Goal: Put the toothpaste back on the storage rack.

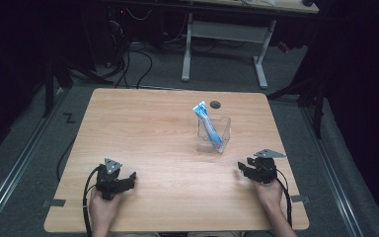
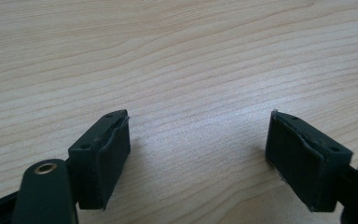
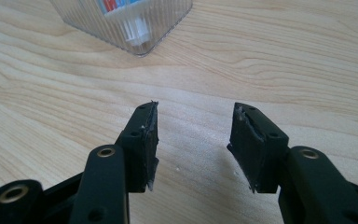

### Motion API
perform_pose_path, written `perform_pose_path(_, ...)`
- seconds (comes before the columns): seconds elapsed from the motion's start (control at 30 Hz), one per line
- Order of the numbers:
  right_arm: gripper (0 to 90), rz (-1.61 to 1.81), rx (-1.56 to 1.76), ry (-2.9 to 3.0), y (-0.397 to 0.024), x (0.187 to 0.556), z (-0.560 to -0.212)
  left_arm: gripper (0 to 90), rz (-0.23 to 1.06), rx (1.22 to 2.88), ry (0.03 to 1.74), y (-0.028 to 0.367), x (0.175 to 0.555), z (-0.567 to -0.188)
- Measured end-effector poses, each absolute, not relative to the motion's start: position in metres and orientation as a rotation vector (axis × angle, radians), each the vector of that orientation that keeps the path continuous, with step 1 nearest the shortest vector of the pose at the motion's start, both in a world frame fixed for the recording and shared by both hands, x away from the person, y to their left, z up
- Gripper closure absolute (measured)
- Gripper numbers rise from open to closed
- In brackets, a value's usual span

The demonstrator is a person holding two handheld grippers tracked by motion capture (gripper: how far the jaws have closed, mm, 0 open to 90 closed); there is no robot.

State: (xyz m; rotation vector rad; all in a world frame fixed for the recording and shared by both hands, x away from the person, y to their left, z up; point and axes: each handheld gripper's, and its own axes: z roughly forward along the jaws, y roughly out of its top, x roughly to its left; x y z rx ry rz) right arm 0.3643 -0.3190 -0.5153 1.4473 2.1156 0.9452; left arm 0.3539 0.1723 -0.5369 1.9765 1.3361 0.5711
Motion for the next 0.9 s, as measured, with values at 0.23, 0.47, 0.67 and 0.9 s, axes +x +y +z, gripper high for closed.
perform_pose_path(0.23,51.4,0.930,1.433,2.115,-0.316,0.366,-0.518,22.3,0.571,1.977,1.336,0.172,0.354,-0.537)
perform_pose_path(0.47,51.3,0.915,1.423,2.133,-0.307,0.371,-0.525,22.3,0.571,1.976,1.336,0.172,0.354,-0.537)
perform_pose_path(0.67,48.2,0.900,1.365,2.152,-0.302,0.370,-0.529,22.2,0.572,1.977,1.336,0.172,0.354,-0.537)
perform_pose_path(0.9,46.0,0.911,1.364,2.130,-0.301,0.368,-0.531,22.2,0.570,1.977,1.334,0.172,0.354,-0.537)
